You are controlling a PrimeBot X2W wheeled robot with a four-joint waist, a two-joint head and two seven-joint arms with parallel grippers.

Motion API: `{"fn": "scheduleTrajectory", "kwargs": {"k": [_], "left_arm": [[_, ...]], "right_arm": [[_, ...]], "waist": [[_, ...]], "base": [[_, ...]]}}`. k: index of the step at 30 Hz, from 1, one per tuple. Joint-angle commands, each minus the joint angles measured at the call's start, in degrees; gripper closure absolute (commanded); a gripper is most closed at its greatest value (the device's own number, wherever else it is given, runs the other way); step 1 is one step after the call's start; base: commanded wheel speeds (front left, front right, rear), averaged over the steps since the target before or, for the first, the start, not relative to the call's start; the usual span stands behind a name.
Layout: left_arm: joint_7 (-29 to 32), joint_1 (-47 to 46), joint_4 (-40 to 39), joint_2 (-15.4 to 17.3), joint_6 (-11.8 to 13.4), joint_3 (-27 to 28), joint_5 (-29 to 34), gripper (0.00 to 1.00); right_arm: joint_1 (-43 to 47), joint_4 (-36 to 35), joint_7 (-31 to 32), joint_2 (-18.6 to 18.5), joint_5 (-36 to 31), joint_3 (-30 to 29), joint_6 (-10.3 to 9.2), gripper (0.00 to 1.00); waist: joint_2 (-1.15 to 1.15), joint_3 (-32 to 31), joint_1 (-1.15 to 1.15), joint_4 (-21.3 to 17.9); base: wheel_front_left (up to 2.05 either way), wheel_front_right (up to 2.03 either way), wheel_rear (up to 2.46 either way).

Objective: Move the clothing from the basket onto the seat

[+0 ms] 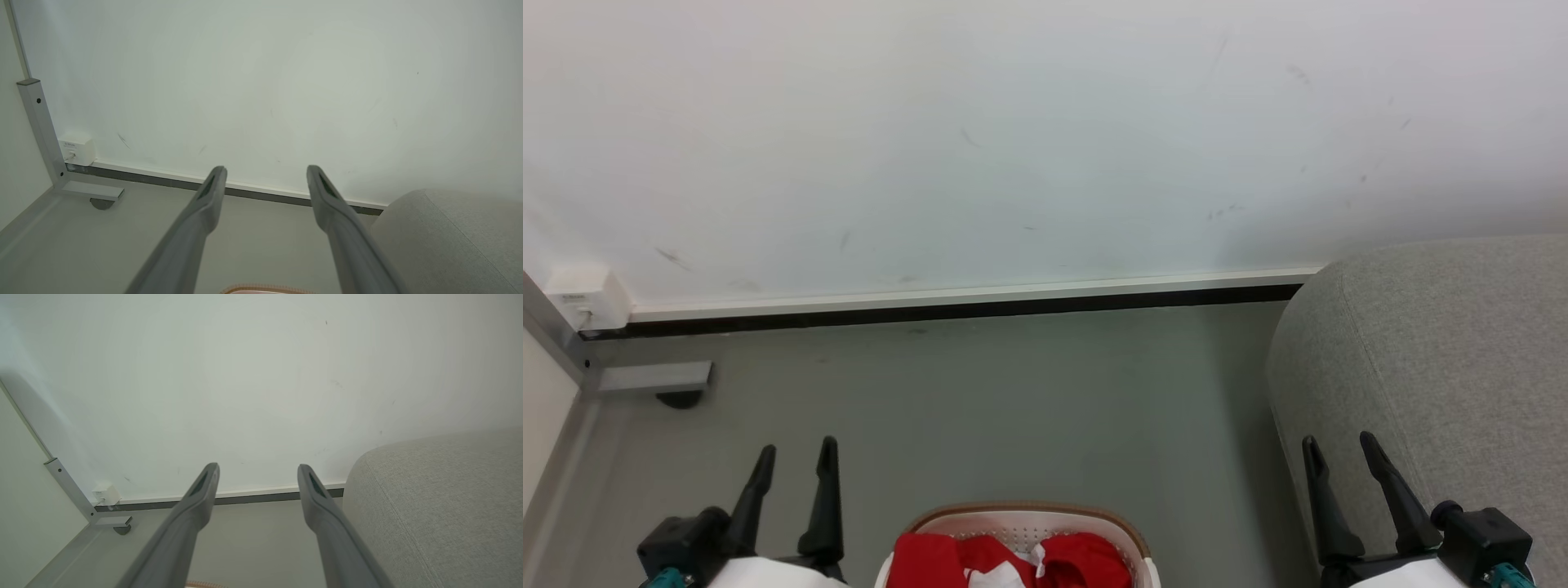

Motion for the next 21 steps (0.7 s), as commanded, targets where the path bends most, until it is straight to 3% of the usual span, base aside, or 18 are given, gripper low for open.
{"fn": "scheduleTrajectory", "kwargs": {"k": [1,21], "left_arm": [[-0.6,-0.1,-0.2,0.6,0.1,-0.1,1.6,0.00],[-2.8,0.3,0.2,0.7,0.5,0.1,10.1,0.00]], "right_arm": [[-0.7,-0.1,-0.7,-0.6,-1.6,0.3,-0.08,0.00],[-0.2,-0.6,-2.9,-0.6,-8.0,-1.1,-0.10,0.00]], "waist": [[0.00,0.0,0.00,0.0],[0.00,-0.3,0.00,-0.2]], "base": [[0.00,0.00,0.00],[0.00,0.00,0.00]]}}
